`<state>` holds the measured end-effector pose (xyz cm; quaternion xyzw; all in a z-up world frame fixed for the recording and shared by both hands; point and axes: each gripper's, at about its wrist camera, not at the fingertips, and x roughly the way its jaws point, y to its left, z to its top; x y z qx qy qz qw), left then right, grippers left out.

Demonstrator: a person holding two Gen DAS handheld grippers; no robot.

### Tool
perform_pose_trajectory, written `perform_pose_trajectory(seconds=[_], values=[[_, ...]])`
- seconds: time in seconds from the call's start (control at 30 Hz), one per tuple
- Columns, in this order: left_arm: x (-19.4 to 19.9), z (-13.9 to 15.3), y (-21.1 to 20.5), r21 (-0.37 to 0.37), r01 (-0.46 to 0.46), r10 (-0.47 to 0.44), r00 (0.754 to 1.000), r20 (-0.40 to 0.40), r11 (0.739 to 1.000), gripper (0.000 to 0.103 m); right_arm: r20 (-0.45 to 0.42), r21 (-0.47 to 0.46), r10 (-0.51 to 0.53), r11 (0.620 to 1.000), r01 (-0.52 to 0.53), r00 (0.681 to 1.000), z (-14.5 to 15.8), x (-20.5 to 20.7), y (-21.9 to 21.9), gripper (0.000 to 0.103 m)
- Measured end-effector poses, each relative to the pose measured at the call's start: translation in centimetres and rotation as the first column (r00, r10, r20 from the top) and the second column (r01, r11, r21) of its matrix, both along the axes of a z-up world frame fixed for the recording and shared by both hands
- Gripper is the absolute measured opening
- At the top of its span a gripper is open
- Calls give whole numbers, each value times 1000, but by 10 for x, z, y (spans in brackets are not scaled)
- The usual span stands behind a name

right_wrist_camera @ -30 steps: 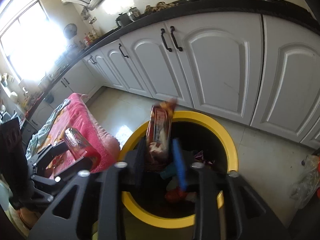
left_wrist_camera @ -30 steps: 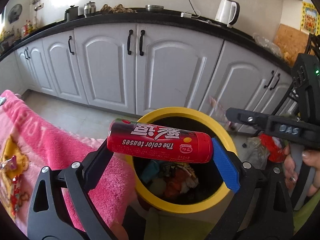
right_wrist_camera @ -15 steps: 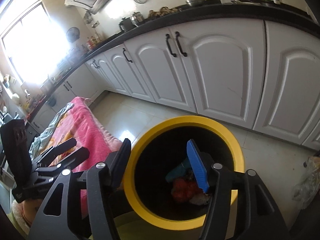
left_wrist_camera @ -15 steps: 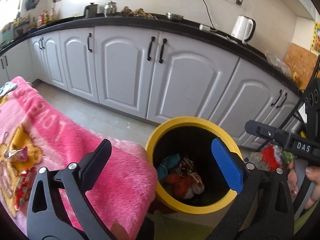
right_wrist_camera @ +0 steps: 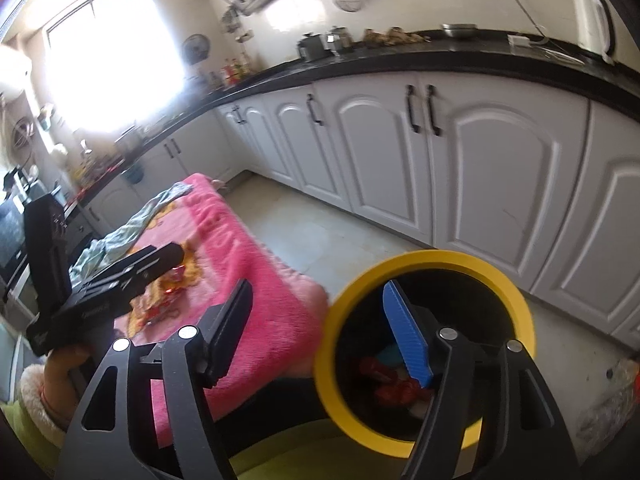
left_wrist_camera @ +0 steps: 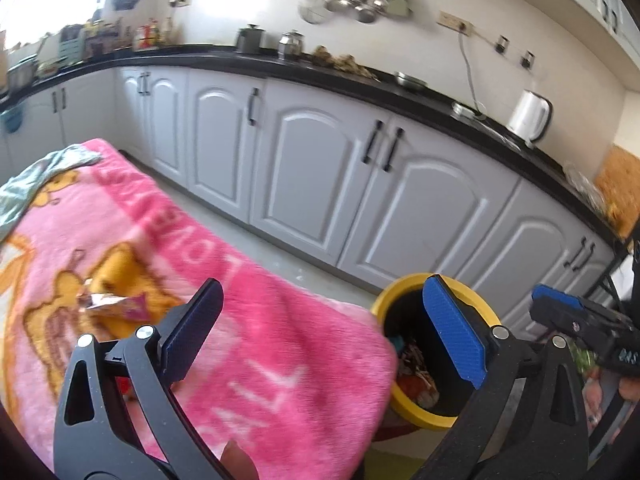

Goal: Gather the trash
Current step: 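Move both tools back over the blanket toward the last wrappers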

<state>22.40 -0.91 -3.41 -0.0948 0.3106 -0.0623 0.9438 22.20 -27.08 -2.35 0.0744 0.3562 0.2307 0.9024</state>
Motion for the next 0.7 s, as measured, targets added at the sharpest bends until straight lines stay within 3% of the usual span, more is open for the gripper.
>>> perform_pose_trajectory(seconds=[0.7], values=[[-24,-4,134,-95,-235,235,972,-11,967,92,-15,-62,222,973,-222,975,-9,-9,131,69]])
